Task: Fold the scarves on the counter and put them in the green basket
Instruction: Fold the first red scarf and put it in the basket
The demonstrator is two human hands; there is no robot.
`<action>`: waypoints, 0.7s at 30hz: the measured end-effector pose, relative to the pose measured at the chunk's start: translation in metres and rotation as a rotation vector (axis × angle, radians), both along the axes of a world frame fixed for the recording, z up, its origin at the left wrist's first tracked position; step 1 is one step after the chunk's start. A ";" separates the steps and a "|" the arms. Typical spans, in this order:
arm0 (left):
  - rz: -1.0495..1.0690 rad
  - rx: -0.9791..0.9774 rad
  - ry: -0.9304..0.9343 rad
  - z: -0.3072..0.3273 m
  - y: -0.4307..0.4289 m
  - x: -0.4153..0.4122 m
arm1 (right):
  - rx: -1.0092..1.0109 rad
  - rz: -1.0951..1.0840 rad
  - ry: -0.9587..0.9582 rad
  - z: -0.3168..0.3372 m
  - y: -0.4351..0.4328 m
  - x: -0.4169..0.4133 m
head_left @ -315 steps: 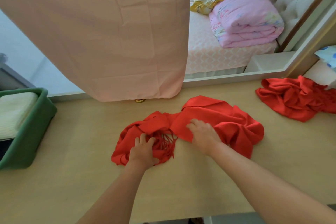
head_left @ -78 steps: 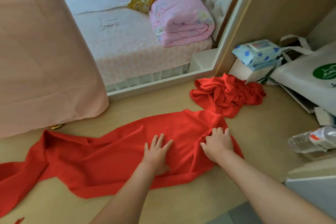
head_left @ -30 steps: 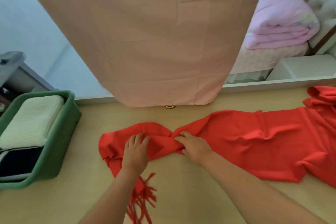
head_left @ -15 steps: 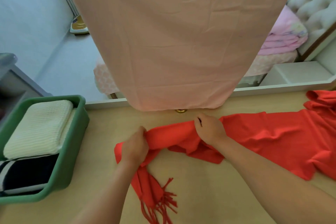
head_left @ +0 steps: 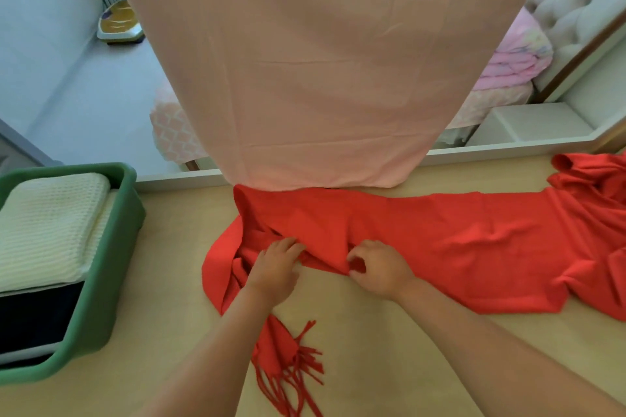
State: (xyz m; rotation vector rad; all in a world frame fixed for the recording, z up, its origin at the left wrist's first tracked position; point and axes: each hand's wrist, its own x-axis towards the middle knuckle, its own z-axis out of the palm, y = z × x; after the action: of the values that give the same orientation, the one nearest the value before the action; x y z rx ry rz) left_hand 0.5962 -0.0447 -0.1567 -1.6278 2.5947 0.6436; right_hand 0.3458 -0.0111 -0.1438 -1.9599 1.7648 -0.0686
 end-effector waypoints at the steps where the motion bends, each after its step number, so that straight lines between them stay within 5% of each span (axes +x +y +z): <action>1: -0.014 0.036 -0.110 -0.006 0.005 0.002 | 0.040 0.023 0.073 -0.005 0.008 -0.001; 6: 0.067 -0.003 0.018 -0.015 0.011 0.013 | 0.009 -0.035 0.185 -0.022 0.025 -0.009; 9: 0.059 0.024 -0.075 -0.014 0.016 0.024 | -0.039 -0.132 0.145 -0.021 0.025 -0.009; 12: 0.119 0.031 -0.185 -0.005 0.018 0.028 | -0.058 -0.310 -0.058 -0.012 0.021 -0.007; 16: 0.004 -0.016 0.198 0.002 0.024 0.001 | -0.067 -0.443 -0.302 0.022 0.008 -0.001; 21: 0.018 -0.050 0.324 0.012 0.046 -0.066 | -0.001 -0.460 -0.555 0.046 0.004 0.001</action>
State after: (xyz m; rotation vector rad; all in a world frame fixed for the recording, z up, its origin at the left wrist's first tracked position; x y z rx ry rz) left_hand 0.5303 0.0015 -0.1450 -1.6883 2.8376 0.9225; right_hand 0.3464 -0.0070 -0.0983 -1.3157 1.7700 -0.6952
